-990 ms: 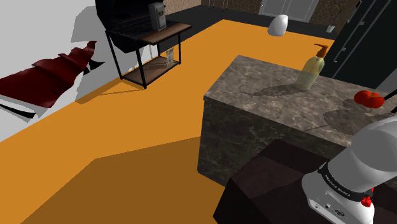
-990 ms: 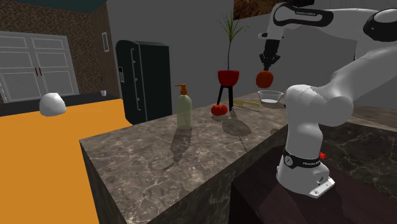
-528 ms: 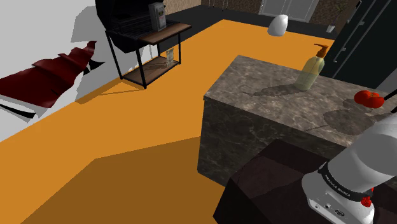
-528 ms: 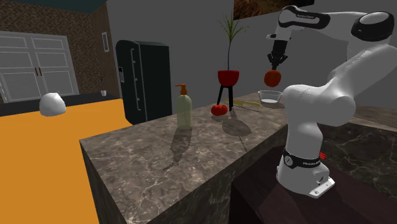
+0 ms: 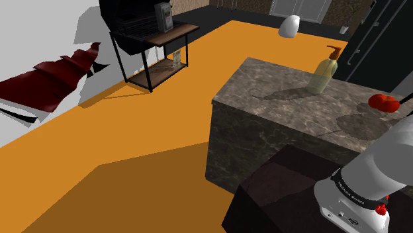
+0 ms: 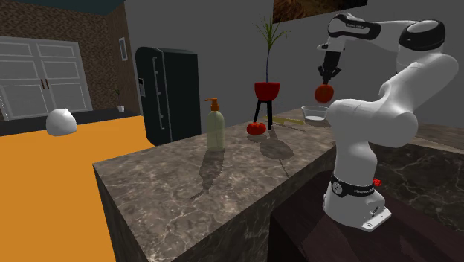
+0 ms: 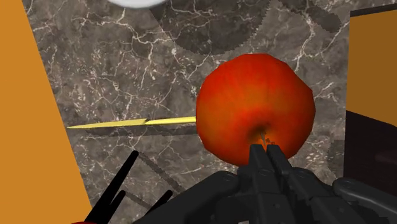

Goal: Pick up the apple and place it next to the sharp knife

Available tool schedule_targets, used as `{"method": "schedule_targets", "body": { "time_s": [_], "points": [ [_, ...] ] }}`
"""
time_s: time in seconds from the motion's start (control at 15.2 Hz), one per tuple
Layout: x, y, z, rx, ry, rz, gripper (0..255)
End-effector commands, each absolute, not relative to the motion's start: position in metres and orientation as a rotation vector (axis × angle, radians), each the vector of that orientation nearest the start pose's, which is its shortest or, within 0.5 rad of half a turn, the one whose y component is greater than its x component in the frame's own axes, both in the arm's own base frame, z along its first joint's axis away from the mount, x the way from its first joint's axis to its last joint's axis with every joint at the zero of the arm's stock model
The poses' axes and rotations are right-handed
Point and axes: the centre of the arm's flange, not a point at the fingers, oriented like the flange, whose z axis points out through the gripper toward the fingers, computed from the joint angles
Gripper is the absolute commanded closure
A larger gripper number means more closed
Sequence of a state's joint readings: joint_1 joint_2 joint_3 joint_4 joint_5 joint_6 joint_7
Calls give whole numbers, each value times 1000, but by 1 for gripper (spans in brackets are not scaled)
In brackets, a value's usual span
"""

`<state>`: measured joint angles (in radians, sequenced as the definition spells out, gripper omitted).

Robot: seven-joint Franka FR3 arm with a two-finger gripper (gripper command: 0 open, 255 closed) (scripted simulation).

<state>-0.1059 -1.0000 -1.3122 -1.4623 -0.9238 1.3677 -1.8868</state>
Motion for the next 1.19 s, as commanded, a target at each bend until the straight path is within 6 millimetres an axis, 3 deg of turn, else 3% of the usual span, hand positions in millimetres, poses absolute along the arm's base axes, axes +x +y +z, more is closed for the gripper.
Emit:
{"method": "schedule_targets", "body": {
  "time_s": [0.0,1.12],
  "points": [
    [-348,-502,559,-3196,-448,-107,255],
    [-348,-502,469,-3196,-448,-107,255]
  ]
}}
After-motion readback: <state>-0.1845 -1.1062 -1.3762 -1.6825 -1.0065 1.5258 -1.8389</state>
